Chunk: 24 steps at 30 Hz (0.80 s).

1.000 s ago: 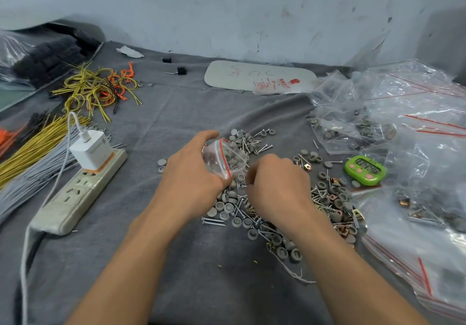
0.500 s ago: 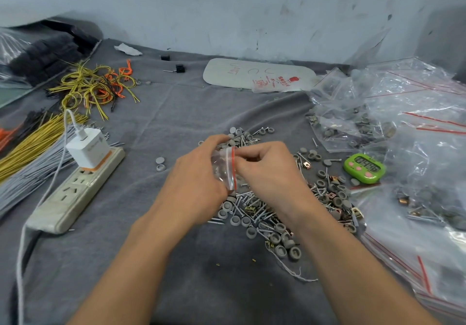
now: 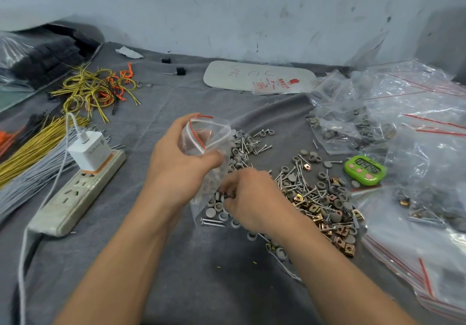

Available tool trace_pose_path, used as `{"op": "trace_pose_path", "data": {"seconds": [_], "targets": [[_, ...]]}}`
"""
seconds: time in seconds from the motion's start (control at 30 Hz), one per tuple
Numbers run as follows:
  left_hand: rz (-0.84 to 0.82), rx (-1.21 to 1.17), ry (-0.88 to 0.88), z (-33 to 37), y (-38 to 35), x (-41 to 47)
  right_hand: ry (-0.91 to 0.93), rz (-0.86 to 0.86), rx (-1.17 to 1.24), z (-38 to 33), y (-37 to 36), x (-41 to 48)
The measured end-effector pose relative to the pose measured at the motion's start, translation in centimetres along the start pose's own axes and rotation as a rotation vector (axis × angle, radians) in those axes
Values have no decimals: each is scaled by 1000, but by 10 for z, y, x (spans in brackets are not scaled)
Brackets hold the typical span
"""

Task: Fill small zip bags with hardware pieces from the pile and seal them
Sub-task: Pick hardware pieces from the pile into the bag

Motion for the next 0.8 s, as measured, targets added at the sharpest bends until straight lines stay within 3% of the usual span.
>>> {"op": "trace_pose_path", "data": {"seconds": [0.27,0.4,0.63,0.73,0.8], "targets": [[79,-138,10,2,4,1,38,21,-26,-2,3,0],[99,-186,13,3,7,3,1,138,50,3,12,1],[-53,-691,196,8,10,2,73,423,386,8,40,0],[-20,-649,190,9,12,2,68,455,521,10,46,-2],[65,-409,114,6,15,2,58,463,622,10,48,-3]]}}
Point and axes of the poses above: each hand's wrist, its own x-axis towards the middle knuckle, its own y-axis out of the back of the hand, z = x × y, the point moved 3 cm from there along x, towards the middle knuckle, and after that the axes turned 4 degrees about x, right-handed, at the moved point
